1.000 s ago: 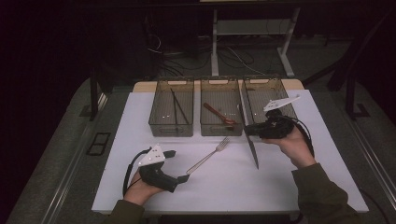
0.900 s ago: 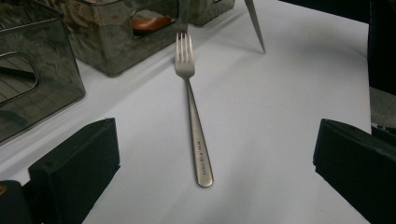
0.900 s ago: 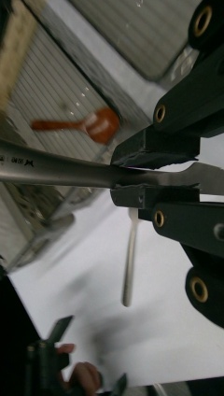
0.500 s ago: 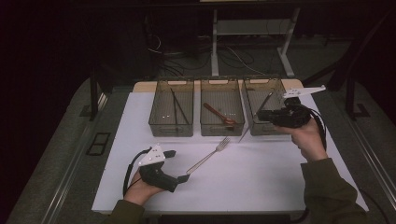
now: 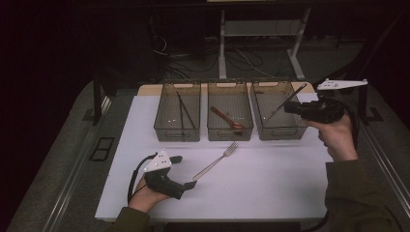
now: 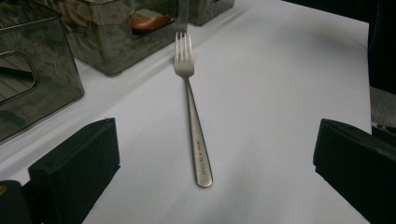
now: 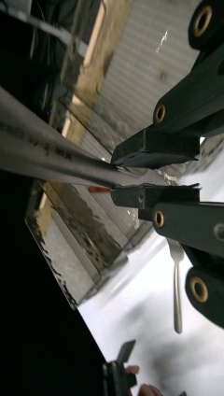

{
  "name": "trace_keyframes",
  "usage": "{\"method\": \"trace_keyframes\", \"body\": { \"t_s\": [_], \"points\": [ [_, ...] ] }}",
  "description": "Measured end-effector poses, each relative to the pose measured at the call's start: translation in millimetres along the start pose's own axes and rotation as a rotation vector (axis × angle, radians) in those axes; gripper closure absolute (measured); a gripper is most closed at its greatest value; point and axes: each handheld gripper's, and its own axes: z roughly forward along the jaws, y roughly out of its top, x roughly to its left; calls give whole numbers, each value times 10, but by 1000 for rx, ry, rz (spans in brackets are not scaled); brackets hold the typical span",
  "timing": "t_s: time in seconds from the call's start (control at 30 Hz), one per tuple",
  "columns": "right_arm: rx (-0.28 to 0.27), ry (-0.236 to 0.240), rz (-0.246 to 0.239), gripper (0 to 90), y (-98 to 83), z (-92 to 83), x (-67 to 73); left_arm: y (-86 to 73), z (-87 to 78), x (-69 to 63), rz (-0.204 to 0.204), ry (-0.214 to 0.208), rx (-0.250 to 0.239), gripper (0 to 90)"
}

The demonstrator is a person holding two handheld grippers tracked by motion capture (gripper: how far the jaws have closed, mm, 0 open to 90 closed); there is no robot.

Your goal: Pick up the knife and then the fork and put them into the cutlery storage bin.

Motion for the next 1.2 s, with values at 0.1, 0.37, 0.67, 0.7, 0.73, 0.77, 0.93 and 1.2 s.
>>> {"method": "trace_keyframes", "body": {
  "t_s": [0.1,0.37,0.67,0.7,0.73,0.77,0.93,1.2],
  "points": [
    [-12,-26,3,784,69,-110,-66,-1,4,1,2,0,2,0],
    [25,-134,24,783,248,-135,-357,1,8,-4,2,-1,5,0],
    [187,-217,29,783,304,163,-534,1,1,-7,4,-5,0,0],
    [205,-226,24,783,306,172,-549,0,1,-6,3,-6,0,0],
    [230,-238,15,783,307,182,-565,-2,0,-4,3,-6,0,0],
    [257,-257,6,783,308,193,-577,-2,0,-1,3,-6,1,0],
    [356,-309,-25,783,388,235,-634,0,7,-6,2,-7,5,0],
    [504,-303,-46,782,513,667,-687,-2,1,-1,-1,-9,-1,0]
  ]
}}
